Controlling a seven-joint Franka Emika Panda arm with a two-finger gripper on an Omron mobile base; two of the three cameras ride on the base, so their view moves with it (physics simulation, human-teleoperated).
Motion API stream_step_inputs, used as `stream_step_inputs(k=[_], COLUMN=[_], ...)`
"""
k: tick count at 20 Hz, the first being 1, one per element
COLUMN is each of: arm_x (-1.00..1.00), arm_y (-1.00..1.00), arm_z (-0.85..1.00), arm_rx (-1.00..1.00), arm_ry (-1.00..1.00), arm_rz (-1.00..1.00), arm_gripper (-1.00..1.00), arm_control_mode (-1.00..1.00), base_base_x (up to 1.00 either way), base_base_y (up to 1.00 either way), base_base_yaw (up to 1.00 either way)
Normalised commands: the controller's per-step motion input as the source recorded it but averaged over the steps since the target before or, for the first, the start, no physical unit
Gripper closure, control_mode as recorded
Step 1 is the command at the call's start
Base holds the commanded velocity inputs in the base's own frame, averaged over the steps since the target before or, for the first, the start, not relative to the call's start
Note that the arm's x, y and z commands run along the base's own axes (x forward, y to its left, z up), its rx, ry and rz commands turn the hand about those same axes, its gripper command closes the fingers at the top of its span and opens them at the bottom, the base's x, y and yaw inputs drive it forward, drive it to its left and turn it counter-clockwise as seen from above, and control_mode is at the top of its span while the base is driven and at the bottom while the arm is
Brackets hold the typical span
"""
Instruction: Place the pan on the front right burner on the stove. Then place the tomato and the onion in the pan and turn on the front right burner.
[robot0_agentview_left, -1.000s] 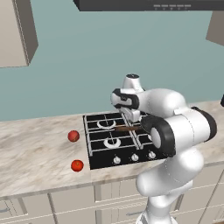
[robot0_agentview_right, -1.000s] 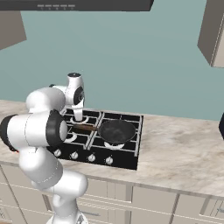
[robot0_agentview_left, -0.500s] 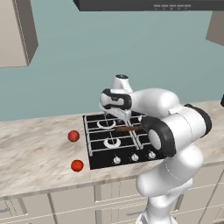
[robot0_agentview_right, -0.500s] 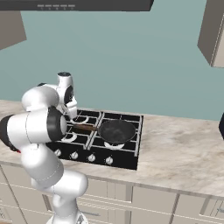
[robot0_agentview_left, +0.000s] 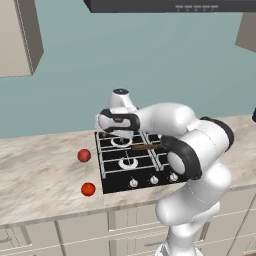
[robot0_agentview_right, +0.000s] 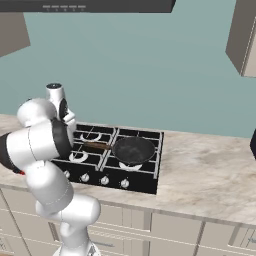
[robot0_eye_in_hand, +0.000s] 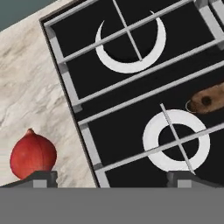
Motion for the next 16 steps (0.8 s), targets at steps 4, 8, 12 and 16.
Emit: stream_step_inputs(k=[4,8,12,16], arm_x=[-0.08,-0.07,0.00,0.00], arm_y=[0.55,0.35,0.33,0.36], arm_z=[0.00,0.00,-0.05,-0.04], arm_rx=[-0.08,-0.04,-0.01,0.00], arm_ry=[-0.09,-0.02,0.00,0.00], arm_rz=[0.18,0.11,0.13,0.13], arm_gripper=[-1.00,-1.00,-1.00,-1.00], arm_control_mode=[-1.00,-1.00,-1.00,-1.00], base_base_x=[0.00,0.00,0.00,0.00], base_base_y=[0.00,0.00,0.00,0.00], base_base_yaw=[0.00,0.00,0.00,0.00])
